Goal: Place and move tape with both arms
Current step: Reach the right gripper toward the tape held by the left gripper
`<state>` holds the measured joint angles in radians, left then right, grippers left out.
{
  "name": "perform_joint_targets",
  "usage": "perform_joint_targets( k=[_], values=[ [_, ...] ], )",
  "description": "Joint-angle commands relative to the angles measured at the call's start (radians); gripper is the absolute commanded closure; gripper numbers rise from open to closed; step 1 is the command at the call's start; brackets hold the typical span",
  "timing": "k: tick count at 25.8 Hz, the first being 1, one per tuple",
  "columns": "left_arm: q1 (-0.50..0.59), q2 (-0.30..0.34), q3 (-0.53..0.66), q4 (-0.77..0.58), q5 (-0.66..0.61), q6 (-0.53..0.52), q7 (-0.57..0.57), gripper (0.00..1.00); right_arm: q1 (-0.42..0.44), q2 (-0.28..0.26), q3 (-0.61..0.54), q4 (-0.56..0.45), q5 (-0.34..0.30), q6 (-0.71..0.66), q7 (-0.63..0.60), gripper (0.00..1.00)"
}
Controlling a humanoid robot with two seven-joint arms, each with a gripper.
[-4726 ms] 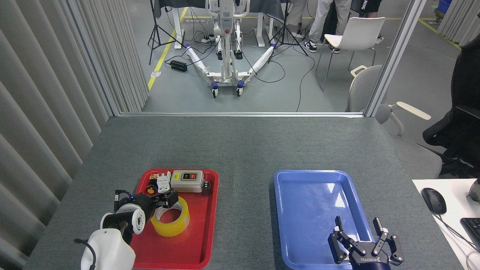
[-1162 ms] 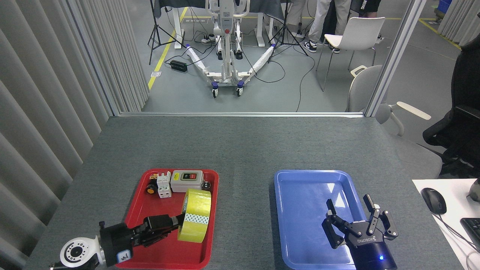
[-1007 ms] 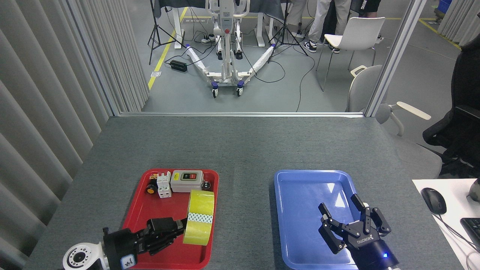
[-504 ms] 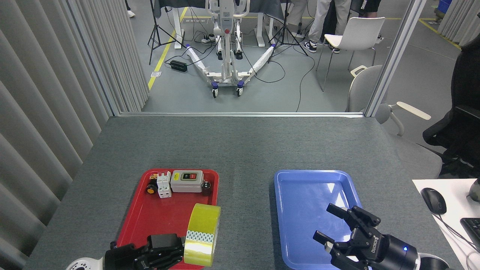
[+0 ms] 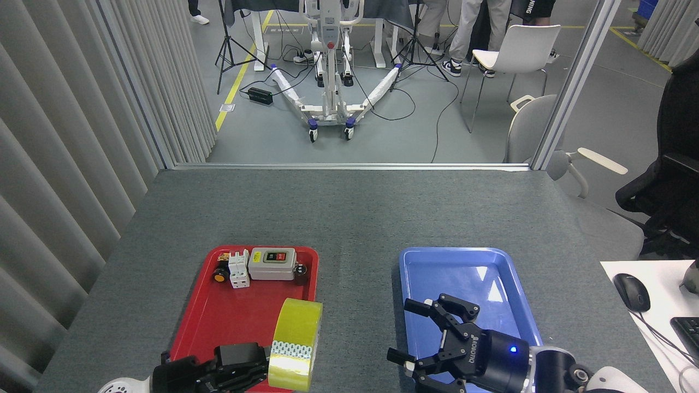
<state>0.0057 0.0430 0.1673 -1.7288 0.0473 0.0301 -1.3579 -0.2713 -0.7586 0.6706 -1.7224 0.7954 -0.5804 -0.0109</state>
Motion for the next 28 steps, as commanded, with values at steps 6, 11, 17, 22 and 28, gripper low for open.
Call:
perform_joint_targets(
  k=[6,11,17,22,28],
  values=[
    [-0.004,0.0,0.001,0.002,-0.003,-0.013,0.002,0.83,-0.094,0.153,0.052,0.084,0.027,0.002,0.055,0.09],
    [-0.007,0.002,0.005,0.002,-0.004,-0.013,0.003,0.83,-0.138,0.239,0.061,0.147,0.048,0.002,0.062,0.1],
    [-0.01,0.002,0.005,0.002,-0.006,-0.015,0.006,0.83,-0.195,0.286,0.126,0.195,0.051,0.008,0.062,0.16],
    [-0.015,0.0,0.008,0.003,-0.007,-0.015,0.006,0.83,-0.217,0.321,0.141,0.236,0.051,0.011,0.06,0.21],
    [-0.024,0.0,0.008,0.005,-0.007,-0.016,0.006,0.83,-0.227,0.354,0.149,0.265,0.051,0.002,0.06,0.31]
  ],
)
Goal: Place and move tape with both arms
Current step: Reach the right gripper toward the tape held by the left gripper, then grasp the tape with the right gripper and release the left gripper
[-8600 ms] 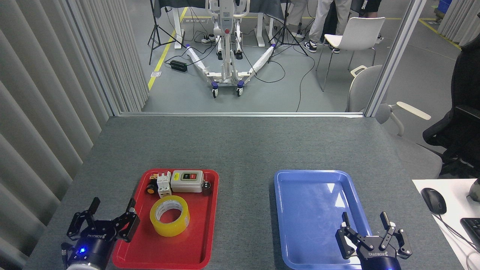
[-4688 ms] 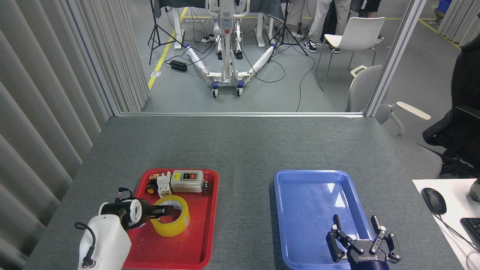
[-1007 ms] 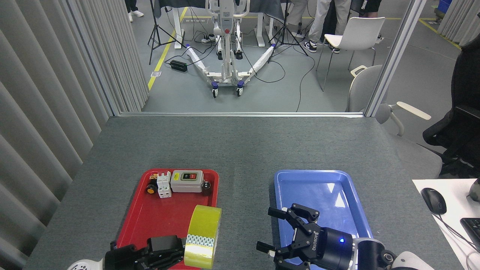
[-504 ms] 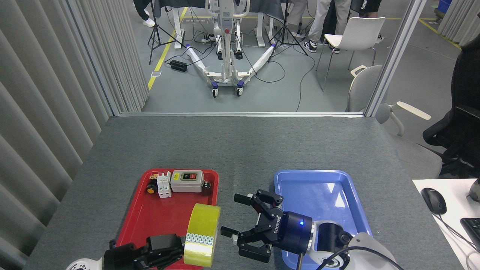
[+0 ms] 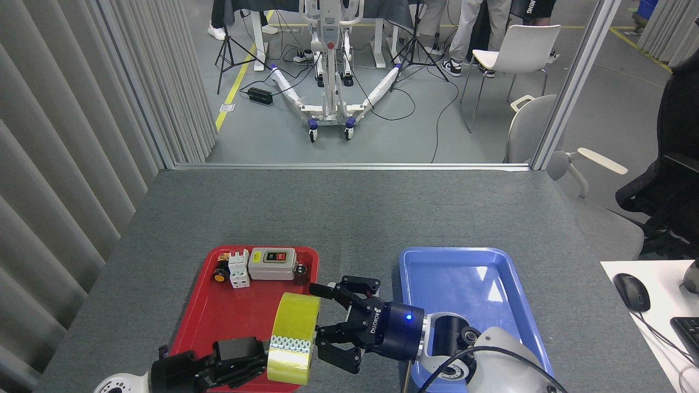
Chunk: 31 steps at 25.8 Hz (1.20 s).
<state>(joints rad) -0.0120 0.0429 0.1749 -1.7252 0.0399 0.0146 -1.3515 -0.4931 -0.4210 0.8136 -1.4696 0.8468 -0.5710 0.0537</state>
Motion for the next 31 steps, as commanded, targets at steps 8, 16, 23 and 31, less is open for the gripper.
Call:
perform_joint_targets(
  k=[8,16,23,31],
  values=[
    [-0.02,-0.002,-0.002,0.012,-0.009,-0.001,0.0,0.83,-0.038,0.027,0.041,0.031,0.002,-0.013,-0.005,0.57],
    [-0.022,0.0,-0.002,0.018,-0.011,-0.001,0.0,0.83,-0.047,0.027,0.042,0.038,0.002,-0.012,-0.006,0.69],
    [-0.022,0.0,-0.002,0.019,-0.011,-0.013,0.002,0.83,-0.045,0.019,0.042,0.038,0.002,-0.01,-0.006,0.75],
    [-0.022,0.002,-0.002,0.046,-0.06,-0.025,0.014,0.64,-0.041,0.016,0.041,0.038,0.003,-0.01,-0.006,0.78]
  ],
)
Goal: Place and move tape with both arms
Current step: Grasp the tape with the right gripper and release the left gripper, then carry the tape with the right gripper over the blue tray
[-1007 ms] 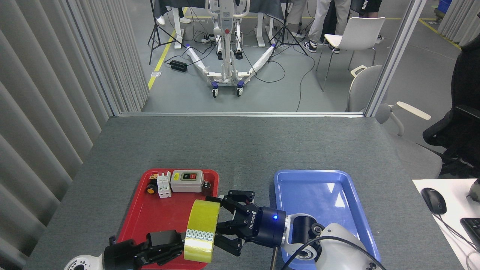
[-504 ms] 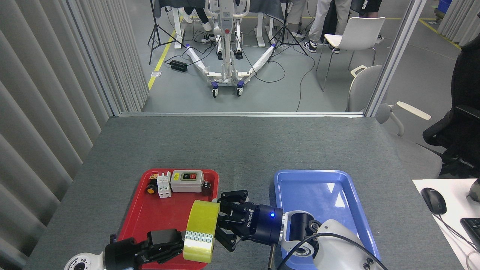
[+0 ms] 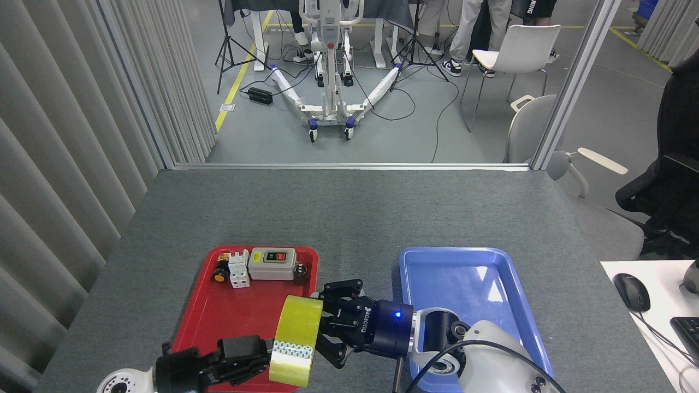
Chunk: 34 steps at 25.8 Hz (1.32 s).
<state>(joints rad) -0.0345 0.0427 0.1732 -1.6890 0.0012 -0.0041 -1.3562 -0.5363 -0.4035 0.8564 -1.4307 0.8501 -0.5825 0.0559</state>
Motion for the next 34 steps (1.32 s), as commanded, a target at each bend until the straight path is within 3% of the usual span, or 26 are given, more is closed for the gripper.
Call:
perform_joint_targets(
  k=[1,9,15,23,28,32,34],
  values=[
    [0.001,0.002,0.002,0.011,-0.023,-0.019,0.019,0.6,0.002,-0.001,-0.002,-0.001,0.0,0.003,-0.008,0.78],
    [0.001,0.006,0.005,0.017,-0.038,-0.066,0.019,0.36,0.01,-0.005,-0.004,-0.001,0.021,0.001,-0.01,0.78],
    [0.002,0.008,0.02,0.017,-0.038,-0.106,0.019,0.28,0.012,-0.003,-0.004,-0.001,0.023,0.0,-0.01,0.78],
    [0.001,0.005,0.043,0.038,-0.036,-0.123,0.042,0.1,0.027,-0.006,-0.005,-0.007,0.02,-0.003,-0.013,0.78],
    [-0.001,0.008,0.066,0.065,-0.04,-0.119,0.21,0.06,0.039,-0.106,-0.065,-0.031,-0.002,-0.025,-0.019,0.78],
    [-0.01,0.008,0.08,0.068,-0.046,-0.117,0.241,0.06,0.091,-0.14,-0.149,-0.027,-0.054,-0.034,-0.016,0.78],
    [-0.013,0.008,0.091,0.071,-0.112,-0.116,0.299,0.06,0.119,-0.156,-0.215,-0.031,-0.06,-0.048,-0.01,0.78]
  ],
)
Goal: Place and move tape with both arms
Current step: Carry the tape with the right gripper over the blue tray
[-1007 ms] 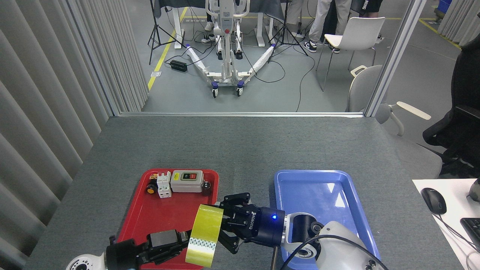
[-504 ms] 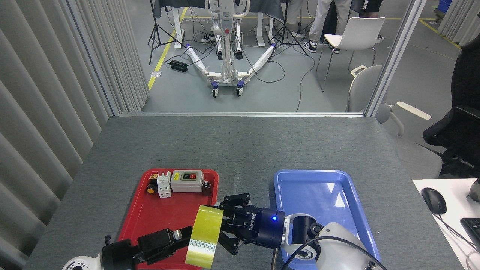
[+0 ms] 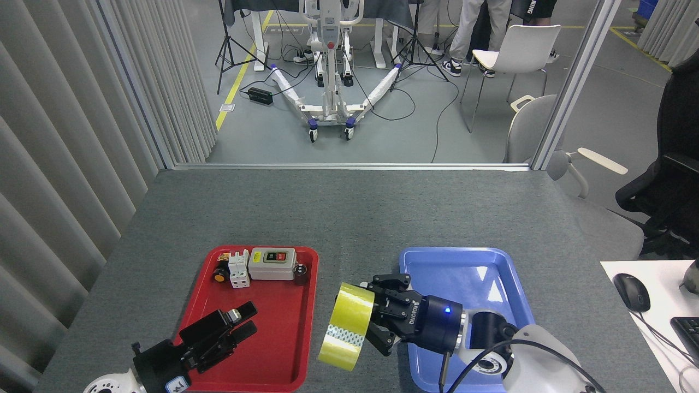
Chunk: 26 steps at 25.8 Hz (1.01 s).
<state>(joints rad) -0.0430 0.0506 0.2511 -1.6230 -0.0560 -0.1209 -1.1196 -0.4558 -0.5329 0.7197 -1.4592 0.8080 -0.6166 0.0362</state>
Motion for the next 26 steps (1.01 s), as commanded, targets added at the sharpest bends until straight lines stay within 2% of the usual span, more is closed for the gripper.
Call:
perform_joint_targets(
  k=[1,3,4,6,7,8,9,10,13,15,17,18,21,24,26],
  values=[
    [-0.006,0.0,0.013,0.006,-0.145,0.001,0.129,0.06,0.062,-0.029,-0.124,-0.003,-0.021,-0.02,0.013,0.78],
    [-0.008,-0.005,0.01,-0.001,-0.425,-0.002,0.31,0.06,0.134,-0.027,-0.227,-0.001,-0.021,-0.023,0.019,0.78],
    [-0.008,-0.008,-0.001,-0.006,-0.631,0.003,0.455,0.07,0.17,-0.027,-0.275,-0.001,-0.021,-0.023,0.034,0.78],
    [-0.006,-0.008,-0.061,0.005,-1.034,0.033,0.851,0.07,0.223,-0.021,-0.376,-0.001,-0.023,-0.017,0.096,0.78],
    [-0.006,-0.008,-0.099,0.021,-1.18,0.092,1.041,0.06,0.247,-0.015,-0.43,-0.001,-0.023,-0.009,0.126,0.78],
    [-0.008,-0.009,-0.135,0.043,-1.243,0.165,1.193,0.03,0.279,-0.004,-0.485,-0.003,-0.024,-0.006,0.155,0.78],
    [-0.008,-0.009,-0.164,0.055,-1.248,0.208,1.268,0.01,0.305,0.01,-0.533,-0.001,-0.024,-0.005,0.179,0.78],
    [-0.008,-0.008,-0.182,0.061,-1.248,0.233,1.305,0.01,0.327,0.024,-0.586,-0.001,-0.024,0.0,0.212,0.78],
    [-0.009,-0.008,-0.193,0.095,-1.229,0.218,1.291,0.01,0.348,0.071,-0.737,-0.001,-0.021,0.021,0.355,0.78],
    [0.002,-0.006,-0.205,0.089,-1.191,0.198,1.287,0.01,0.348,0.128,-0.827,0.0,-0.012,0.044,0.468,0.78],
    [0.008,-0.006,-0.207,0.083,-1.164,0.156,1.285,0.01,0.344,0.171,-0.881,0.01,-0.003,0.083,0.545,0.78],
    [0.015,-0.008,-0.207,0.083,-1.162,0.138,1.285,0.01,0.339,0.172,-0.887,0.013,0.005,0.11,0.565,0.78],
    [0.038,-0.003,-0.207,0.084,-1.16,0.092,1.285,0.01,0.341,0.137,-0.879,0.049,0.013,0.222,0.574,0.77],
    [0.052,0.002,-0.193,0.087,-1.16,-0.039,1.29,0.01,0.335,0.036,-0.789,0.103,0.0,0.319,0.574,0.77],
    [0.06,0.002,-0.184,0.084,-1.162,-0.094,1.291,0.01,0.299,-0.028,-0.707,0.137,-0.004,0.4,0.574,0.76]
  ],
)
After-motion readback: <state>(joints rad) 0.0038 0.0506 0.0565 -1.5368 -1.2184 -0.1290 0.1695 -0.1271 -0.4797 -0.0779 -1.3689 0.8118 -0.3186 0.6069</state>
